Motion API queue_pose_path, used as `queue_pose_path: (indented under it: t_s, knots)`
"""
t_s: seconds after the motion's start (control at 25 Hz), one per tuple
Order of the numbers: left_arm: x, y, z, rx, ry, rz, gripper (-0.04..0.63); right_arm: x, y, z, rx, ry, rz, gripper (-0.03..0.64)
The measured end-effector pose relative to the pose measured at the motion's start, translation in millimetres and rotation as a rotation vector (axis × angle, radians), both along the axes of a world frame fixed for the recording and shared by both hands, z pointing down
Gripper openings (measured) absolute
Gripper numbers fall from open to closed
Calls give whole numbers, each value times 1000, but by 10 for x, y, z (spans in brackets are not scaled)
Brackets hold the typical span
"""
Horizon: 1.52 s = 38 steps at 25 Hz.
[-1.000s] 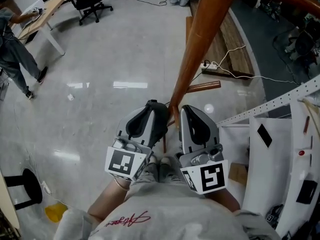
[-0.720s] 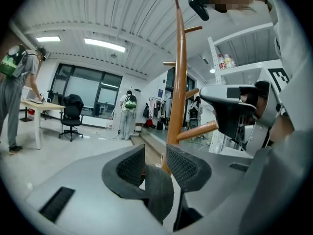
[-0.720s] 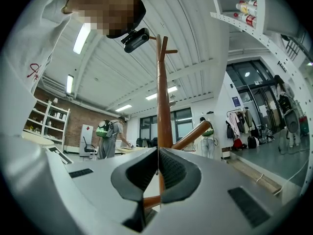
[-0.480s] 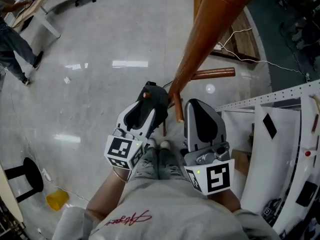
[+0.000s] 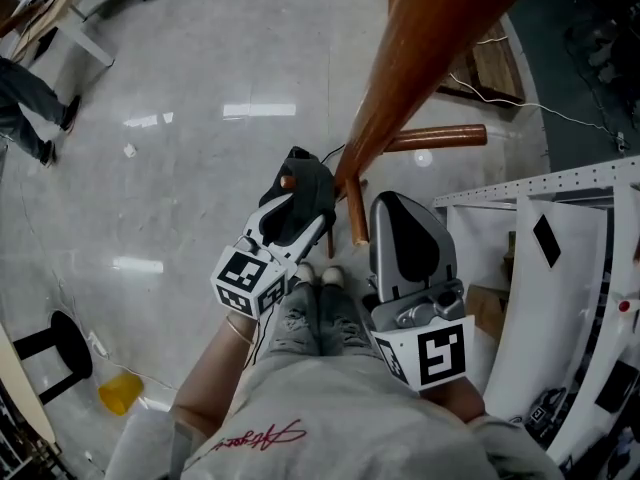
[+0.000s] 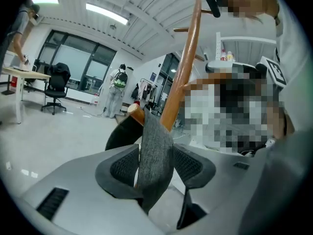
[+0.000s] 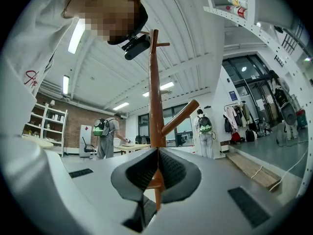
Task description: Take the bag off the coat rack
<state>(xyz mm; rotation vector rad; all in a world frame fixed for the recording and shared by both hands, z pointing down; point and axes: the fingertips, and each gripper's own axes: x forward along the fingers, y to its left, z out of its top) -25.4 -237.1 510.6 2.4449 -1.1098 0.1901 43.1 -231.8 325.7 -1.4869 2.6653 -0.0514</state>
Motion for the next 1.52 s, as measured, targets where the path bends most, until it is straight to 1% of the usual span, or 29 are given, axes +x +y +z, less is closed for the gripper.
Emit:
queue_pose_path:
  t_s: [0.12, 0.32, 0.48, 0.56, 0.68, 0.8, 1.04, 1.24, 1.32, 1.44, 1.52]
  knots:
    - [48, -10, 68, -6, 7, 30, 209, 20, -6, 39, -7, 1, 2, 20]
    - [85, -44, 72, 21, 14, 89, 209, 35, -41, 88, -19, 1, 9, 20]
    - [157, 15, 60, 15, 48, 203, 213, 31, -65, 108, -25, 6, 11, 20]
    - [178, 16, 78, 11, 39, 242, 213, 33, -72, 115, -24, 9, 13, 20]
    - [239, 8, 146, 2, -13, 275, 213, 47, -75, 136, -30, 13, 18, 20]
    - [287, 9, 178, 10, -52, 295, 201, 57, -83, 147, -36, 14, 25, 20]
    - [311, 12, 182, 19, -48, 324, 175, 69, -85, 171, -42, 16, 36, 20]
    - [332, 19, 181, 41, -63, 339, 141, 125, -101, 204, -55, 24, 58, 20]
    - [340, 23, 182, 54, -72, 343, 116, 157, -109, 208, -56, 24, 67, 20]
    - [352, 26, 169, 67, -70, 348, 56, 177, -115, 215, -58, 28, 75, 20]
    - [362, 32, 155, 71, -65, 347, 44, 183, -112, 209, -60, 27, 79, 20]
